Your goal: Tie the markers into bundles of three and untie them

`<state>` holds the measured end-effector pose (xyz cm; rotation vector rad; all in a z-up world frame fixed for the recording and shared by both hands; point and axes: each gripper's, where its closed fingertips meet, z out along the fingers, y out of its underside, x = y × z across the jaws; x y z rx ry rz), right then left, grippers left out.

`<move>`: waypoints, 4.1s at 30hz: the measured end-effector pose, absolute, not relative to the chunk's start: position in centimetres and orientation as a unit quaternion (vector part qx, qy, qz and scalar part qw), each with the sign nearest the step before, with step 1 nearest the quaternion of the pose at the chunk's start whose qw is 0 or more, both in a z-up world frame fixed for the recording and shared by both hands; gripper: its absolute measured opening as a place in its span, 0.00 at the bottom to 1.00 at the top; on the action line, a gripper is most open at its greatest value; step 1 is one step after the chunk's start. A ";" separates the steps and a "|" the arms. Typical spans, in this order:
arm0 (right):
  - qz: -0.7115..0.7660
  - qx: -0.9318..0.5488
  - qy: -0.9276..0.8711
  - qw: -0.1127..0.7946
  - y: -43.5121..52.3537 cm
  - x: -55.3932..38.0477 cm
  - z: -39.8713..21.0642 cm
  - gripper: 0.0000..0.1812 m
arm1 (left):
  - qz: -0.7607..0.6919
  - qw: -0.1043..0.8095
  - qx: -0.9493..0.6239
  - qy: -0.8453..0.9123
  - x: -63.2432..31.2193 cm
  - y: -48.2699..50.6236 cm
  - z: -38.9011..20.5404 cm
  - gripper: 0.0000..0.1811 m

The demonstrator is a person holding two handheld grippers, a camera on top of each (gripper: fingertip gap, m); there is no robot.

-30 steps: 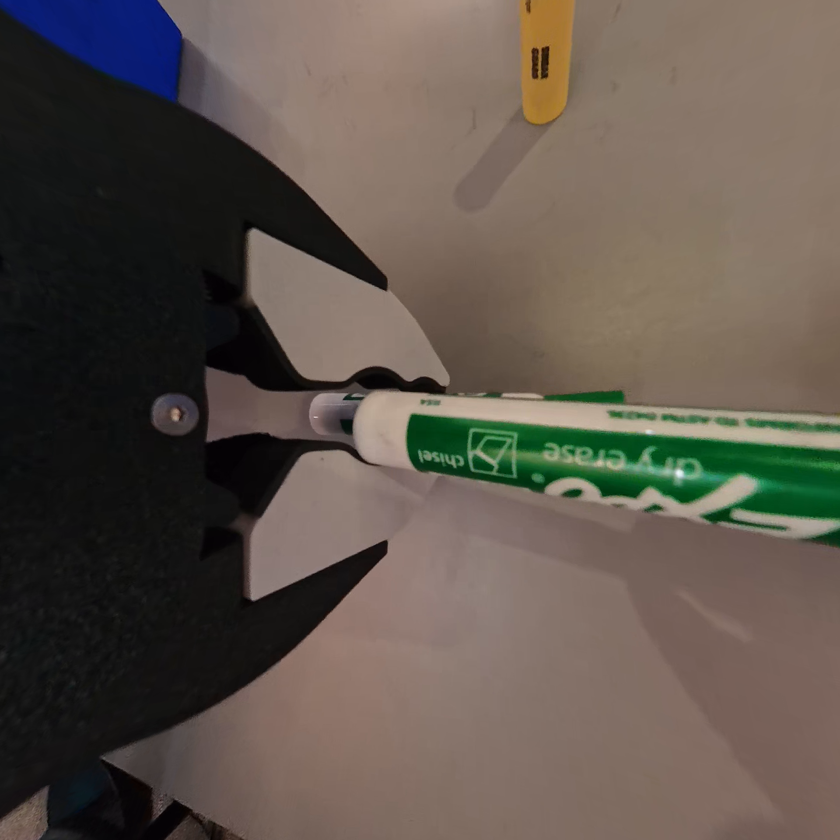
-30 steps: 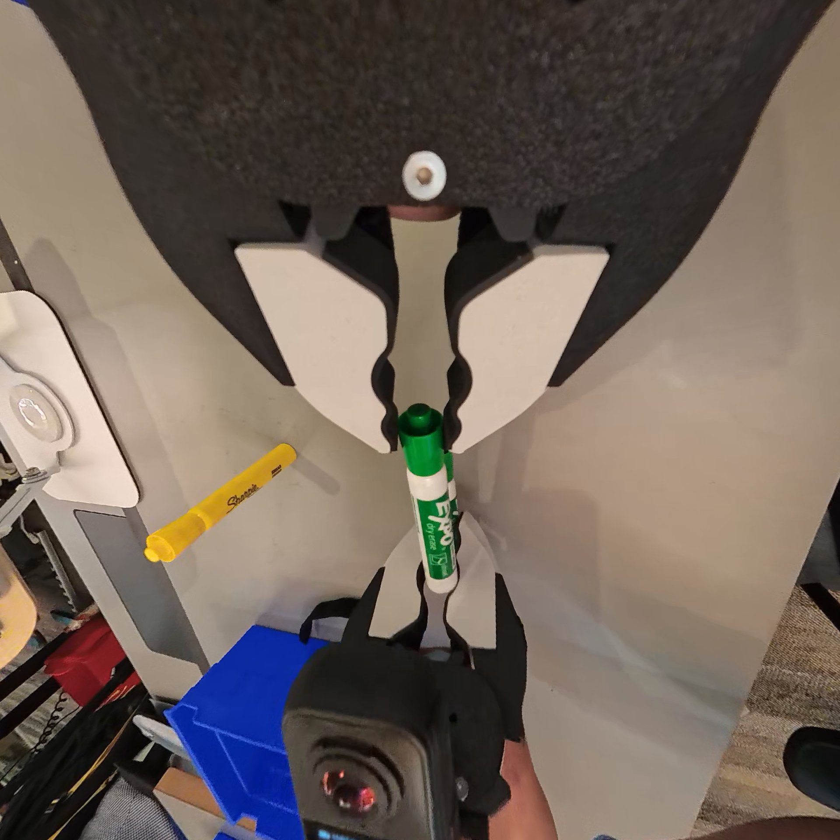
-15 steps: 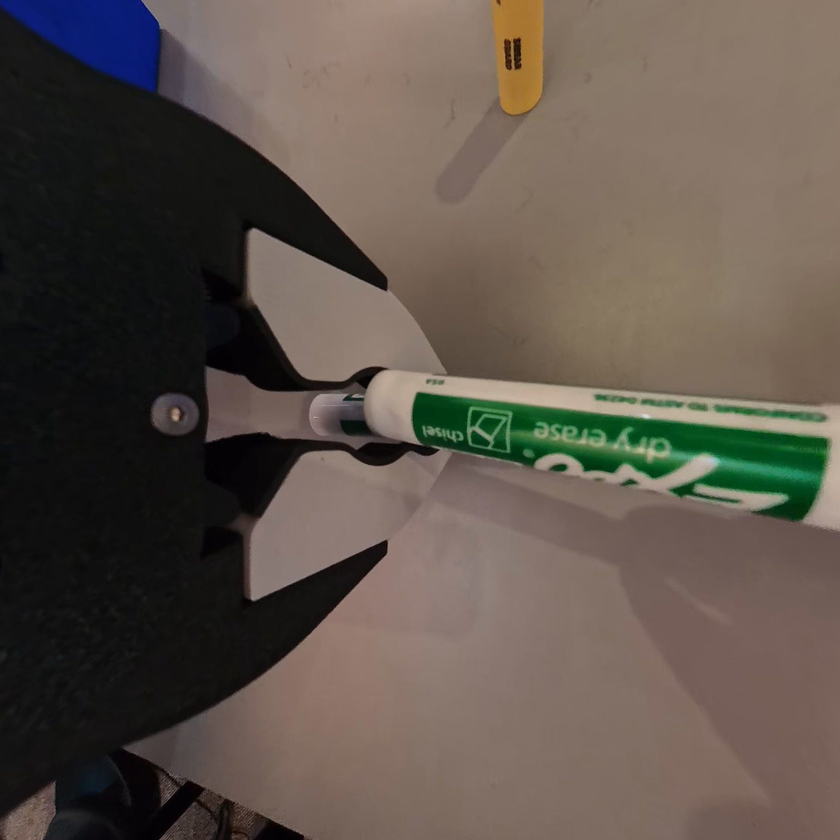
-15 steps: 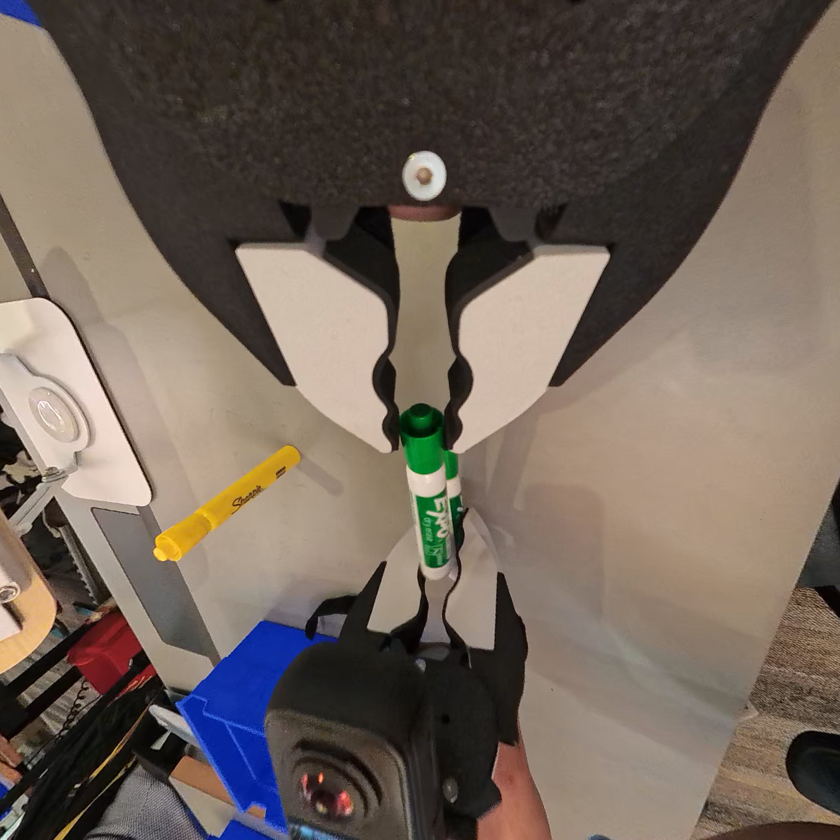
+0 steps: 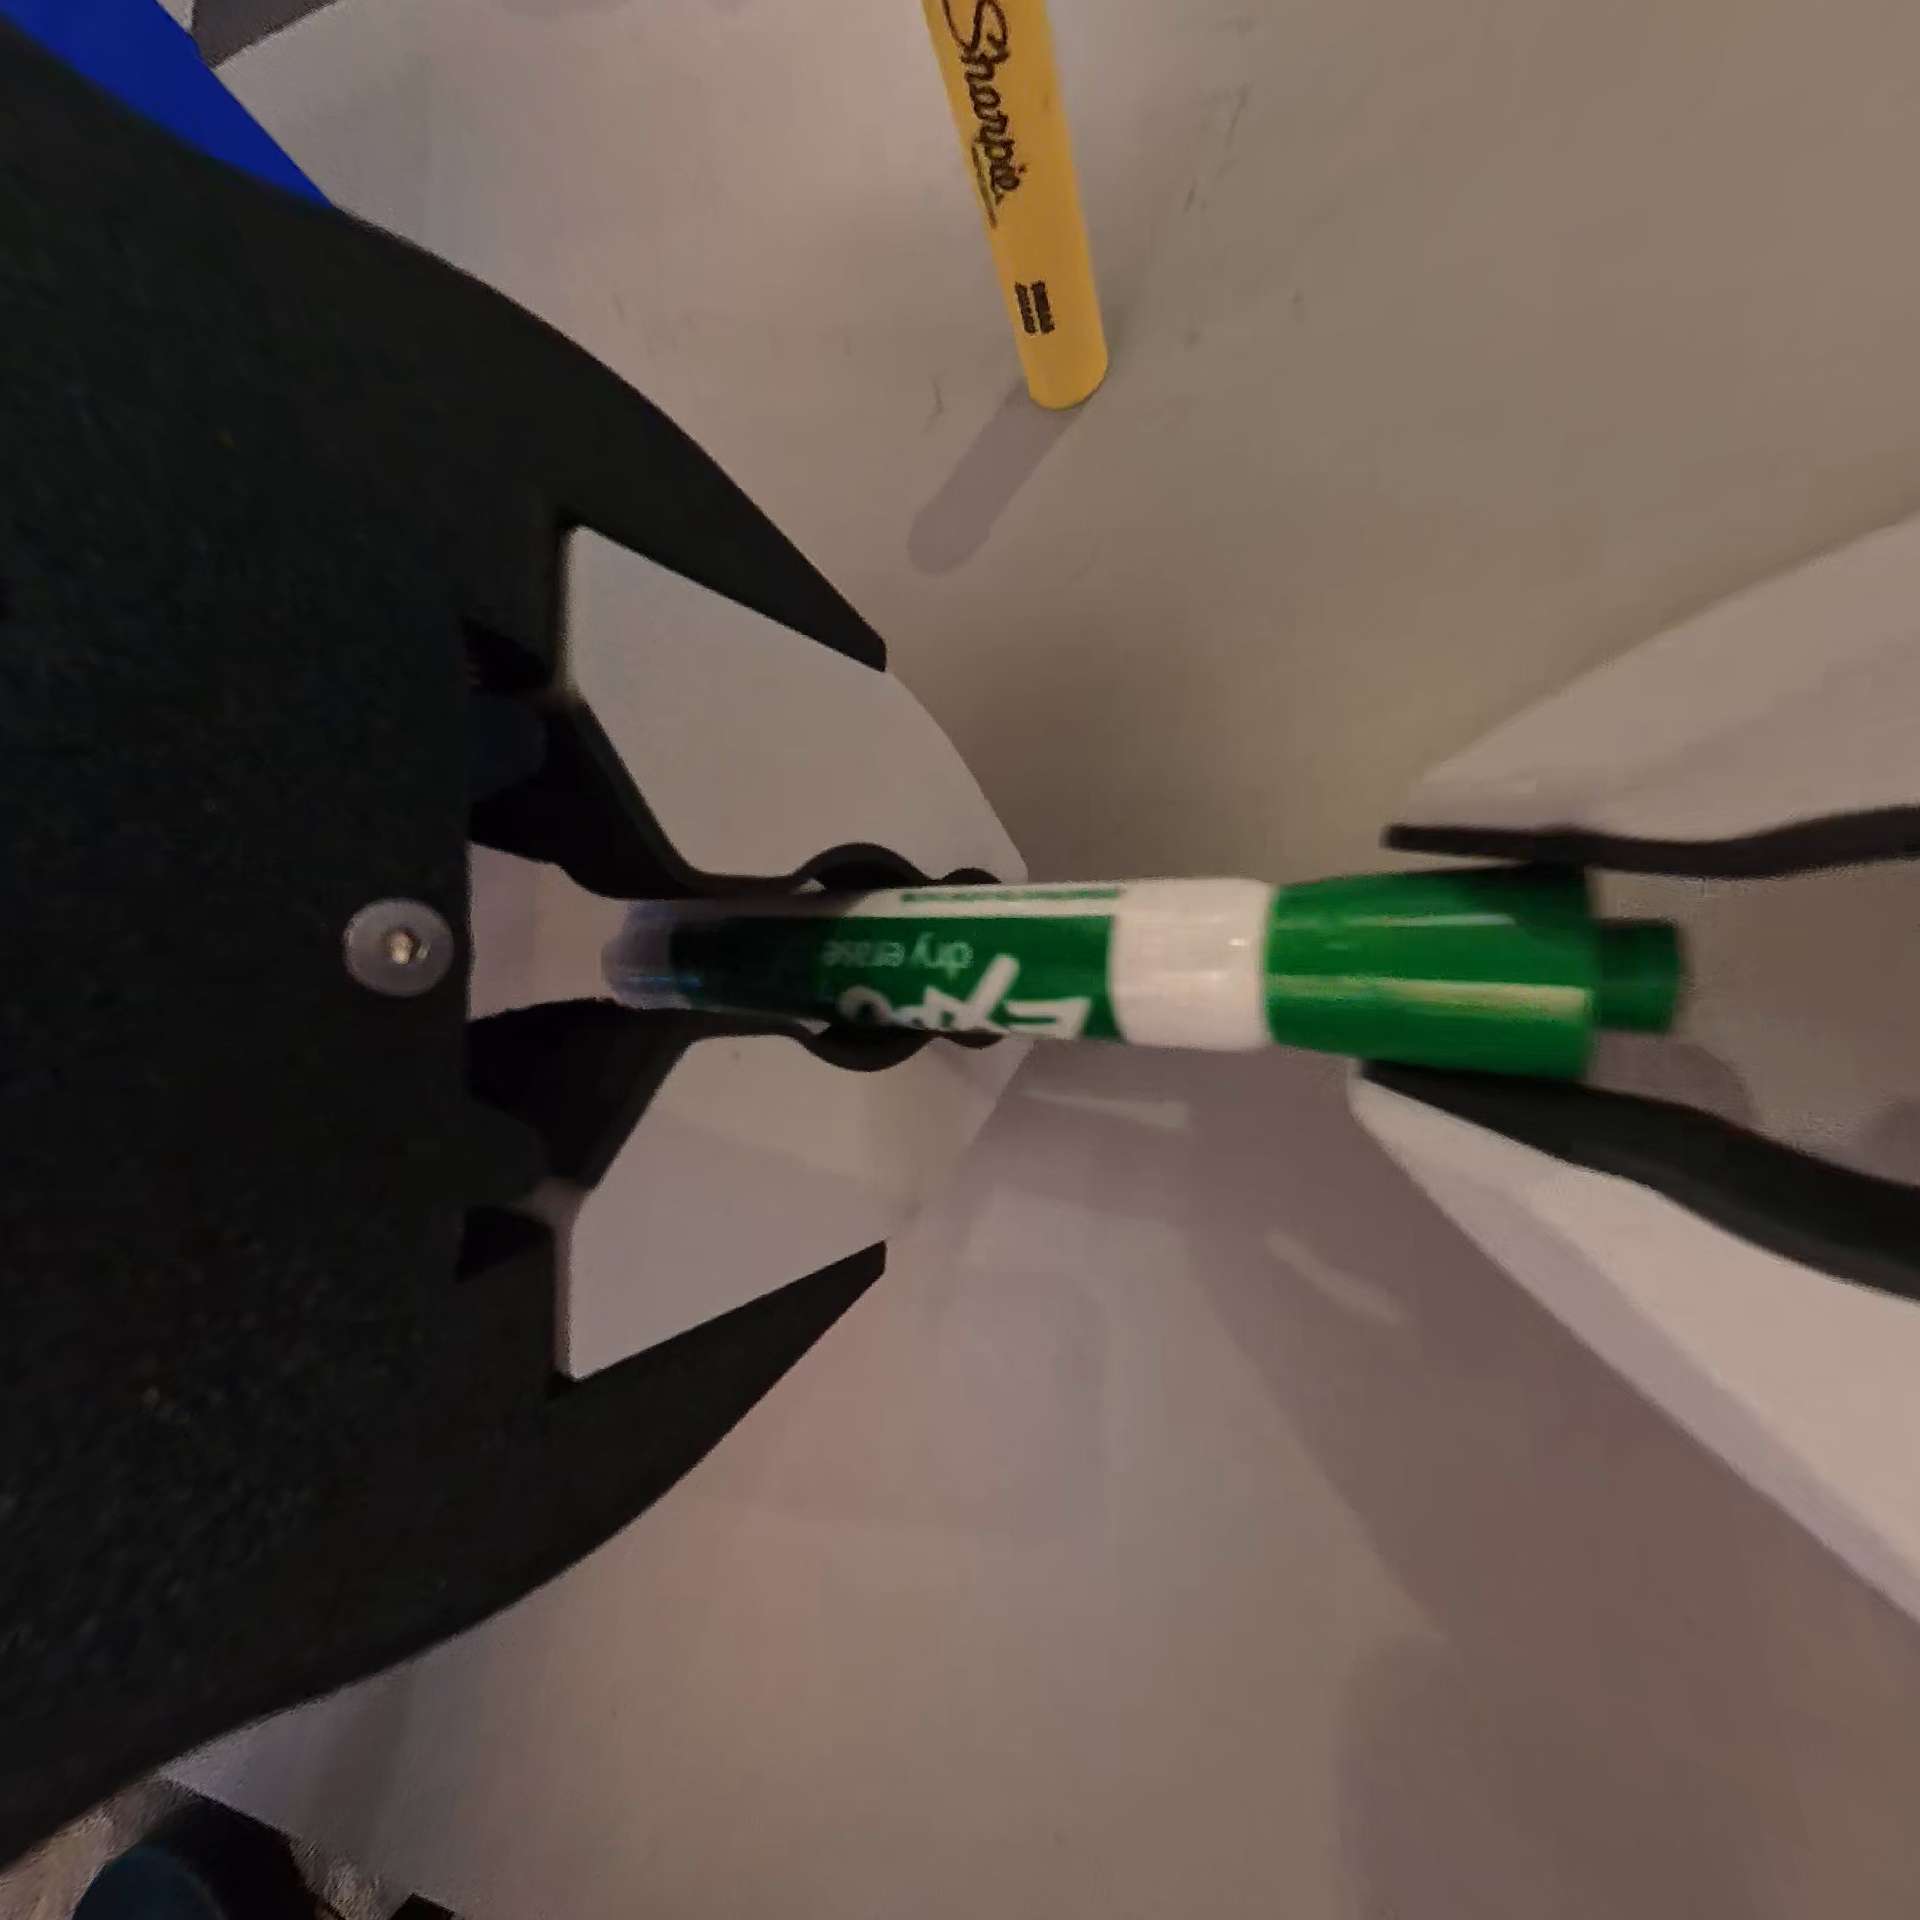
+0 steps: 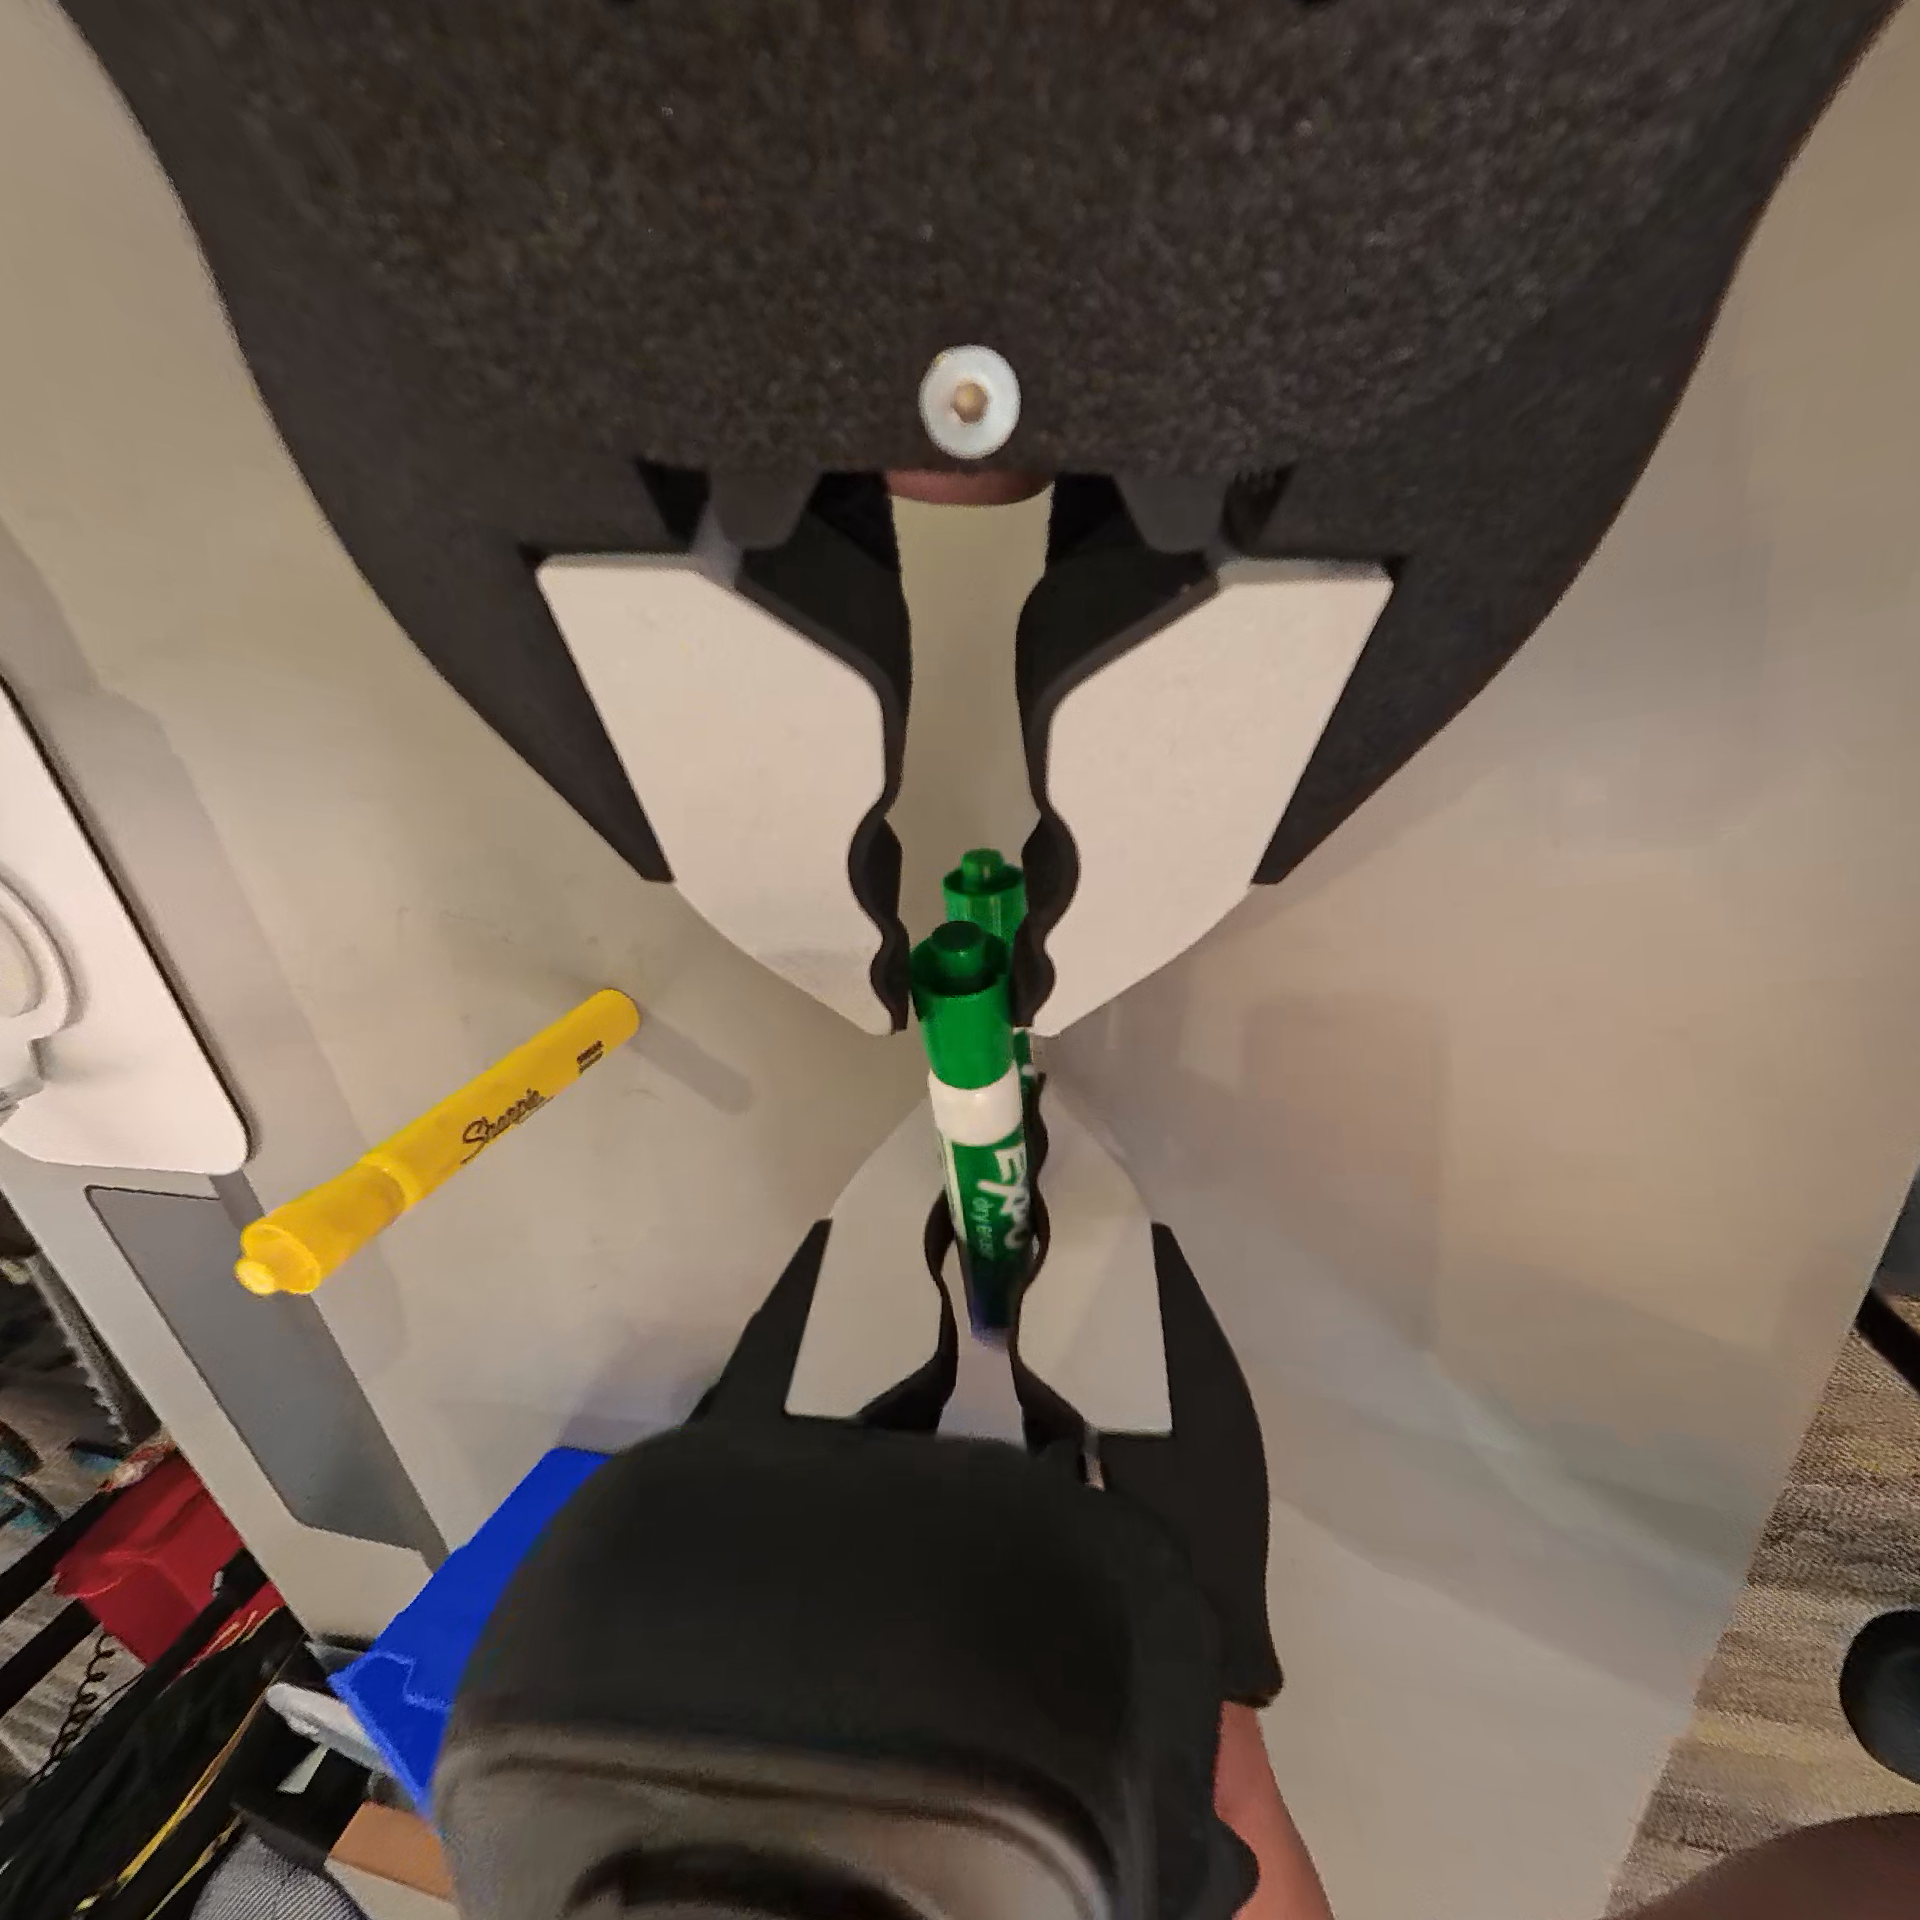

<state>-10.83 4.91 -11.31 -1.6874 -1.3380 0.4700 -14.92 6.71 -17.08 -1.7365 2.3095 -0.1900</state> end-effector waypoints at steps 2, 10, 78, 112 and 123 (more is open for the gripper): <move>0.189 -0.690 -0.537 0.447 5.4 -11.1 -11.9 0.10 | -0.037 0.114 -0.601 0.790 -15.4 7.3 -17.3 0.10; 0.236 -0.709 -0.495 0.443 6.5 -11.8 -13.0 0.11 | -0.010 0.067 -0.632 0.772 -16.7 8.0 -18.0 0.10; 0.453 -0.716 -0.306 0.434 4.3 -12.0 -10.3 0.47 | -0.187 0.159 -0.602 0.760 -13.8 5.7 -12.4 0.10; 0.203 -0.748 -0.479 0.412 5.7 -11.5 -16.1 0.09 | -0.060 0.058 -0.612 0.786 -14.9 6.5 -19.8 0.10; 0.172 -0.757 -0.500 0.384 5.8 -11.6 -16.1 0.09 | -0.044 0.053 -0.612 0.788 -15.1 6.6 -19.8 0.10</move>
